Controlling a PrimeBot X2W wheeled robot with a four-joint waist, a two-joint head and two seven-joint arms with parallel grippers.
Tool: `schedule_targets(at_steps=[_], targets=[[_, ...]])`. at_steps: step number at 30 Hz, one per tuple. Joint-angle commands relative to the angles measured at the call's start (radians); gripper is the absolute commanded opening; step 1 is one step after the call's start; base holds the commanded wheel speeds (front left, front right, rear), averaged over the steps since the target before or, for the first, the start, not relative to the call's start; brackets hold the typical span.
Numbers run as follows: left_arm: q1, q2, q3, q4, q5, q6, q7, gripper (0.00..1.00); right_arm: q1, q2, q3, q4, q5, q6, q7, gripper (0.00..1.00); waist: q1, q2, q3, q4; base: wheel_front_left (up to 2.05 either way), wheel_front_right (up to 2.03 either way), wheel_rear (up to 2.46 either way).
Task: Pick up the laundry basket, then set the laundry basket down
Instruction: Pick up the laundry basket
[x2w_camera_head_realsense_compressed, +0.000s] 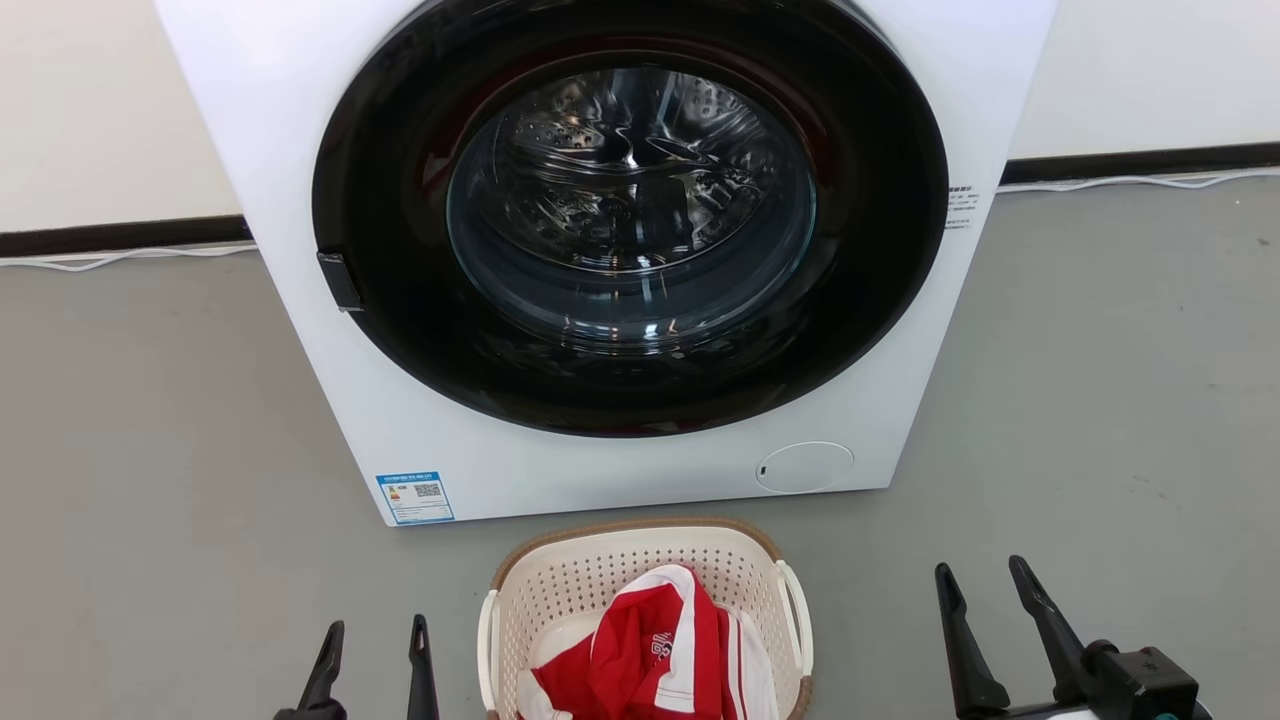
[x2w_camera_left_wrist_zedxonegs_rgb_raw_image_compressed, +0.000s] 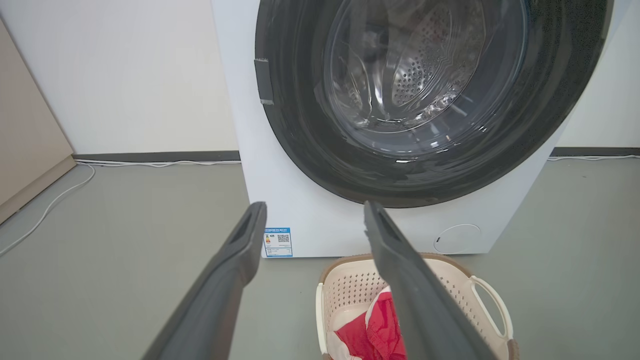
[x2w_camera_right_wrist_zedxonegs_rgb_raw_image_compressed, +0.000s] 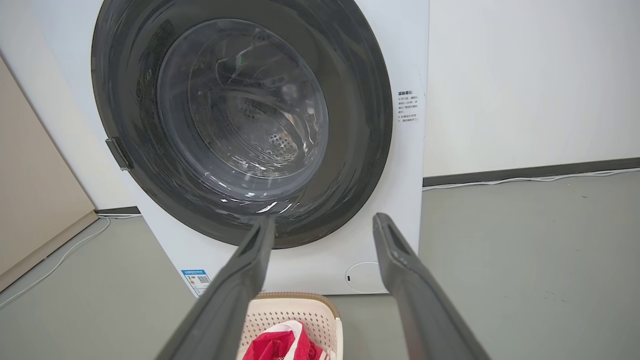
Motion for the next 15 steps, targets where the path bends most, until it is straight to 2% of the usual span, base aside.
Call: schedule_targets(at_steps=[1, 15], targets=[[-0.014, 0.001, 0.03, -0.032, 0.01, 0.003, -0.006, 1.0, -0.013, -0.005, 0.02, -0.035, 0.006, 0.007, -0.009, 1.0, 0.0001, 0.0, -0.003, 0.002, 0.0, 0.0, 0.0], [-0.001, 0.001, 0.039, -0.032, 0.006, -0.002, -0.006, 1.0, -0.017, -0.005, 0.011, -0.031, 0.016, 0.007, -0.009, 1.0, 0.0001, 0.0, 0.006, -0.01, 0.0, 0.0, 0.0]])
